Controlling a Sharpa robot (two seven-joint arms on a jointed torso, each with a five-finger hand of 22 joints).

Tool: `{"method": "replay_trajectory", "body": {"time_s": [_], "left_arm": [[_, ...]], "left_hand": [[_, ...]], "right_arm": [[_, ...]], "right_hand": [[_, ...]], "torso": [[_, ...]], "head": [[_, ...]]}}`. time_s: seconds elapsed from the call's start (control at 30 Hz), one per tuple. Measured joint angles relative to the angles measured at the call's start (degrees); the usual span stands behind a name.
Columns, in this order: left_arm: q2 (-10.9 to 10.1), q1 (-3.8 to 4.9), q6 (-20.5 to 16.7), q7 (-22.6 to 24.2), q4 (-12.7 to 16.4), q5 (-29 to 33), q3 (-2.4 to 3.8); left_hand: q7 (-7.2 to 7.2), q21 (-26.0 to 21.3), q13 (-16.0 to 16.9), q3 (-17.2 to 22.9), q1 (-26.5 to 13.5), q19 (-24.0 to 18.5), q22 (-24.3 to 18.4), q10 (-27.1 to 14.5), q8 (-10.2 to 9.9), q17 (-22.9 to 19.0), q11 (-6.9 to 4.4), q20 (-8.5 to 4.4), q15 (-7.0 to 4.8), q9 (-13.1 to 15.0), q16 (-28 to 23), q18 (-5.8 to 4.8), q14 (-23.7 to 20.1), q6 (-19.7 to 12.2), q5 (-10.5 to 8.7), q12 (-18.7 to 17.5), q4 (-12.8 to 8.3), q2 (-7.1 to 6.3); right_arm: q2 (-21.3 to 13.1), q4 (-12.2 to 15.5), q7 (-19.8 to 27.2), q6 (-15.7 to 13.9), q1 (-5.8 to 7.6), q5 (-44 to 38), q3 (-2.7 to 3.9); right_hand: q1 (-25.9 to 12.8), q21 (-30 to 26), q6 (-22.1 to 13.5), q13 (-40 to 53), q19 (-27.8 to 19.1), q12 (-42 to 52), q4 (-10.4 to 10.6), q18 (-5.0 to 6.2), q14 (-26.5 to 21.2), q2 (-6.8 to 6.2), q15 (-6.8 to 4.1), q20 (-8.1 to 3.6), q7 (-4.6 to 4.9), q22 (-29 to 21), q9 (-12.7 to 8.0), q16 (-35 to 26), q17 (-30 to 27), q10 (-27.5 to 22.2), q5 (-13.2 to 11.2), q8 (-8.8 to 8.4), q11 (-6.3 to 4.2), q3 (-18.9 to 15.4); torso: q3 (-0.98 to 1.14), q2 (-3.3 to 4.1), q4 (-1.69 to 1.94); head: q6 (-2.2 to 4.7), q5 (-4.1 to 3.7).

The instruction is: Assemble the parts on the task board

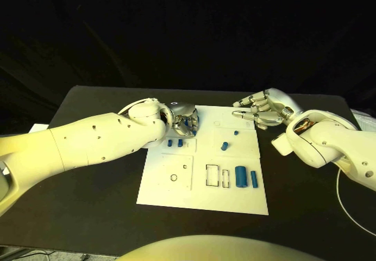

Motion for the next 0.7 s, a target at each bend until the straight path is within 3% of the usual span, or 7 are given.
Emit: {"method": "replay_trajectory", "body": {"time_s": [0.33, 0.47, 0.7], "left_arm": [[-0.01, 0.09, 0.81, -0.27, 0.09, 0.63, 0.11], [0.02, 0.08, 0.83, -0.39, 0.03, 0.79, 0.11], [0.03, -0.08, 0.25, -0.42, -0.08, 1.51, 0.14]], "left_hand": [[0.02, 0.37, -0.60, 1.06, 0.01, 0.00, -0.01, 0.71, -0.64, -0.67, -0.09, 0.00, 0.00, -0.20, -0.27, 0.01, 0.00, 0.06, 0.00, -1.10, -0.74, 0.01], [0.05, 0.88, -0.57, 3.00, 1.38, 0.00, -0.01, 2.13, -0.69, -1.07, -0.25, 0.00, 0.00, -0.25, -0.27, 0.01, 0.00, 1.60, 0.00, -1.11, -2.09, 1.38], [-0.23, 1.80, -0.28, 5.06, 1.75, -0.01, -0.01, 4.14, -0.75, -1.68, -0.63, -0.42, -0.42, -0.24, -0.27, 0.01, 0.00, 3.49, -0.03, -1.76, -3.63, 1.74]], "right_arm": [[0.07, -0.02, 0.03, -0.07, -0.03, 0.00, -0.01], [0.08, -0.02, 0.04, -0.08, -0.04, 0.00, -0.01], [0.13, -0.02, 0.04, -0.08, -0.05, 0.00, -0.01]], "right_hand": [[0.00, 0.00, 0.00, 0.00, 0.00, 0.00, 0.00, 0.00, 0.00, 0.00, 0.00, 0.00, 0.00, 0.00, 0.00, 0.00, 0.00, 0.00, 0.06, 0.00, 0.00, 0.00], [0.00, 0.00, 0.00, 0.00, 0.00, 0.00, 0.00, 0.00, 0.00, 0.00, 0.00, 0.00, 0.00, 0.00, 0.00, 0.00, 0.05, 0.00, 0.06, 0.00, 0.00, 0.00], [0.00, 0.00, 0.00, 0.00, 0.00, 0.00, 0.00, 0.00, 0.00, 0.00, 0.00, 0.00, 0.00, 0.00, 0.00, 0.00, 0.04, 0.00, 0.06, 0.00, 0.00, 0.00]], "torso": [[0.00, -0.03, 0.00], [-0.03, -0.05, 0.00], [-0.03, -0.06, 0.03]], "head": [[-0.15, -0.19], [-0.18, -0.22], [-0.22, -0.23]]}}
